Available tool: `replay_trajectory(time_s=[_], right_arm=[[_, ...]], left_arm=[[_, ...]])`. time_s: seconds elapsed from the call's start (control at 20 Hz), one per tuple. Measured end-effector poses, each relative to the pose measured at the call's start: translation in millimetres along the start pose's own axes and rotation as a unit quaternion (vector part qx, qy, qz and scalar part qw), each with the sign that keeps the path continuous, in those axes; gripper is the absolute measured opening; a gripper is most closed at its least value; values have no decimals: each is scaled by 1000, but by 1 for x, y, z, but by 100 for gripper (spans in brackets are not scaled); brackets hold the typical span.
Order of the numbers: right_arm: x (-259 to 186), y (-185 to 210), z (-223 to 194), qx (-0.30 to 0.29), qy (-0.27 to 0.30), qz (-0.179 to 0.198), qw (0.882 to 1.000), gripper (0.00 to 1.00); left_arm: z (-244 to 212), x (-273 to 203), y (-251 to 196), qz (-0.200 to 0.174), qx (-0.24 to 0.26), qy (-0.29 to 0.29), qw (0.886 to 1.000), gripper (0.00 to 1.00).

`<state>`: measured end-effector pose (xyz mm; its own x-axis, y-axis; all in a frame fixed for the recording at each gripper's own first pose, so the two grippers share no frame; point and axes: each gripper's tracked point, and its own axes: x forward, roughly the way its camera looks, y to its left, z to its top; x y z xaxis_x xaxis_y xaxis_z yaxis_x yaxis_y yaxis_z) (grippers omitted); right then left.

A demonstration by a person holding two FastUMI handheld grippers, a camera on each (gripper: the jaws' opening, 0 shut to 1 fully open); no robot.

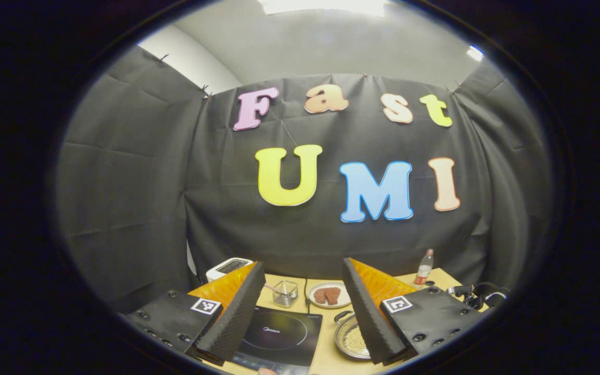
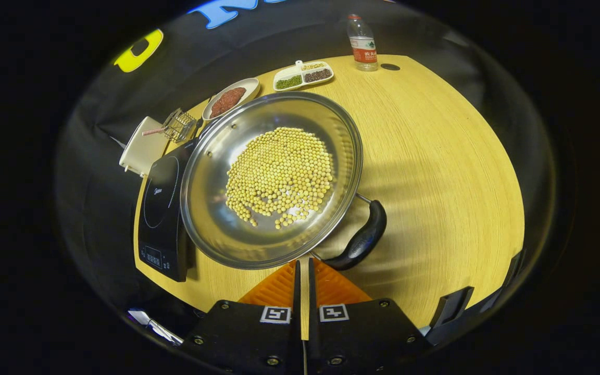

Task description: First push the handle of the pot to place it horizontally, then grasp the pot with both hands and set it on the induction cooktop.

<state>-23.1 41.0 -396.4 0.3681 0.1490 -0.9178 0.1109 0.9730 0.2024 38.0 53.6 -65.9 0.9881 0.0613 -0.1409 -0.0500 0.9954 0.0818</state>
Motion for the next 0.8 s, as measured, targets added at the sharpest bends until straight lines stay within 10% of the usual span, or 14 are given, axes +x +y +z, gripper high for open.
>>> replay_trajectory(time_s=[0.8], right_arm=[[5,-35,32,-20,-7,-16,1000,5]], left_arm=[[-10,-3,-22,17,11,16,1000,97]])
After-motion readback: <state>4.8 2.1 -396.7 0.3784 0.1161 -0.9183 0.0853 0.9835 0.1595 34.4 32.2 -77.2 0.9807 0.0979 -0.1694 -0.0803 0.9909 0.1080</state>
